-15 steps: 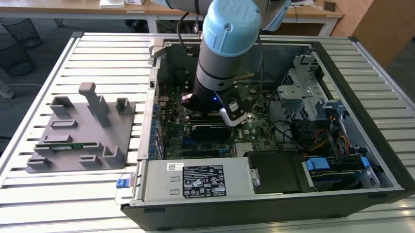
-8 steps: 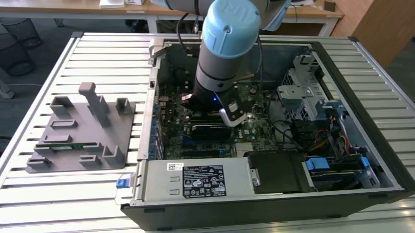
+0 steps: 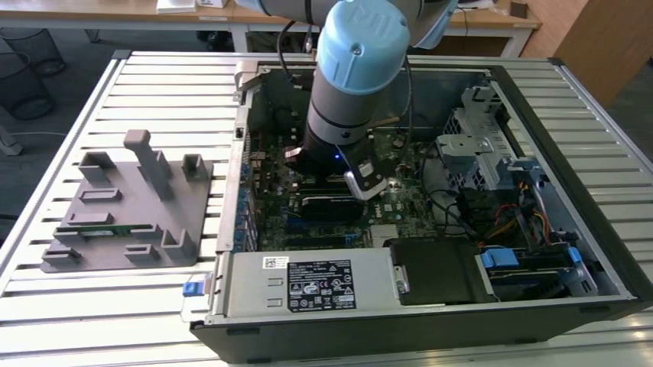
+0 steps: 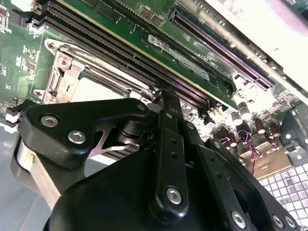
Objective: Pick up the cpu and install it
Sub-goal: 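Install the second cpu locking lever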
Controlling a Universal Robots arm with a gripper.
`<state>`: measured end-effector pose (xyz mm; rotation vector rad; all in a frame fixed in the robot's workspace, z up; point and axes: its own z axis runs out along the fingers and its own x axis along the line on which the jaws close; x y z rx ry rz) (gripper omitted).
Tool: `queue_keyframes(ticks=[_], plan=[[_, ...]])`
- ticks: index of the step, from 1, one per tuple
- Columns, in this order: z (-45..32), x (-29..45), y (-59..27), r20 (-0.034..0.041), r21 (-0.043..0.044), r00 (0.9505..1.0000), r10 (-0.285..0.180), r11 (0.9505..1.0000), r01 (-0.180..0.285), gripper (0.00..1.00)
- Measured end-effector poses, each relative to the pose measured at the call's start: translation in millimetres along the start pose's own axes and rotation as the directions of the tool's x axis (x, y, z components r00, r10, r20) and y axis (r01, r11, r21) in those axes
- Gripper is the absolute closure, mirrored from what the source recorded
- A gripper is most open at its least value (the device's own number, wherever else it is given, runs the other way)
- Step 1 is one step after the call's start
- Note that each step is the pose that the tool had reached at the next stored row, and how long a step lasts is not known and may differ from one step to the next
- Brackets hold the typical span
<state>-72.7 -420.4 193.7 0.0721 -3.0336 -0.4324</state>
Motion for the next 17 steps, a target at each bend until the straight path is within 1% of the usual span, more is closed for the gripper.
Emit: queue_keyframes(ticks=[1,4,11,17], plan=[[0.2,0.0,0.0,0.0001,-0.0024,1.0,0.0,1.0,0.0,0.89],[0.6,-0.1,-0.1,0.0003,-0.006,1.0,-0.001,1.0,0.001,0.89],[2.3,-0.1,-0.4,0.0004,-0.0122,1.0,-0.001,0.9999,0.001,0.89],[3.4,-0.3,-0.6,0.0007,-0.0157,1.0,-0.001,0.9999,0.001,0.89]])
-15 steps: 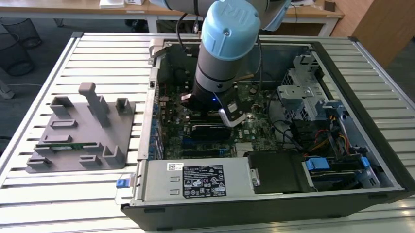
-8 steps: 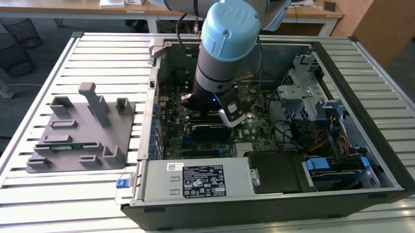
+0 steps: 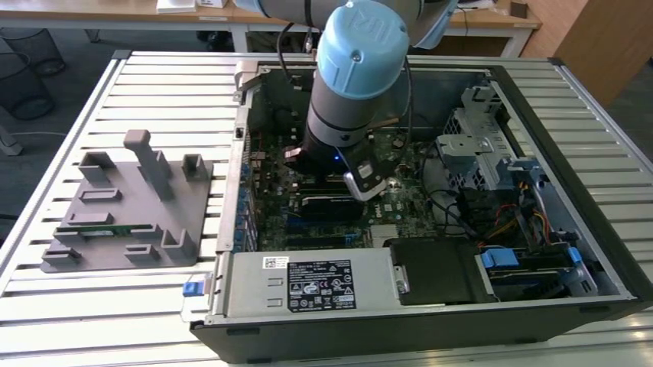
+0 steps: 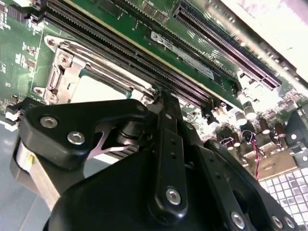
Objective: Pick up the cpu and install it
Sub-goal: 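Install the second cpu locking lever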
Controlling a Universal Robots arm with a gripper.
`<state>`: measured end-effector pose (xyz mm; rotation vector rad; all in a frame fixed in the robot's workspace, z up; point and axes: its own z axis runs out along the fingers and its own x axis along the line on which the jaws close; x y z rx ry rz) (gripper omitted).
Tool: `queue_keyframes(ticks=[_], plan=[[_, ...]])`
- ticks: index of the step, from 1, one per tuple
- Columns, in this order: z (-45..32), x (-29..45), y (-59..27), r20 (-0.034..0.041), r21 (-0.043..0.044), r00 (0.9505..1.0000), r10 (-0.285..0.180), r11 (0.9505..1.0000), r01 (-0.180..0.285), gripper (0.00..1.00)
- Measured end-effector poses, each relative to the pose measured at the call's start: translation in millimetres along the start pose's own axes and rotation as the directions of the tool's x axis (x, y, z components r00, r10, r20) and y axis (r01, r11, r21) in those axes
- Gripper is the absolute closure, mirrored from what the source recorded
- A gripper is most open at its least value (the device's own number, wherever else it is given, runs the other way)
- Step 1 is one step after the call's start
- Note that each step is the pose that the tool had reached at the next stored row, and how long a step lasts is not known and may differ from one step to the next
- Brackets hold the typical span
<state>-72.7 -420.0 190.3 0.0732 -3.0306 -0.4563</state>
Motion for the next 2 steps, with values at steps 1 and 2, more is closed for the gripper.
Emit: queue_keyframes(ticks=[1,2], plan=[[0.1,0.0,0.0,0.0,-0.0008,1.0,0.0,1.0,0.0,0.89],[0.3,0.0,0.0,0.0001,-0.0015,1.0,0.0,1.0,0.0,0.89]])
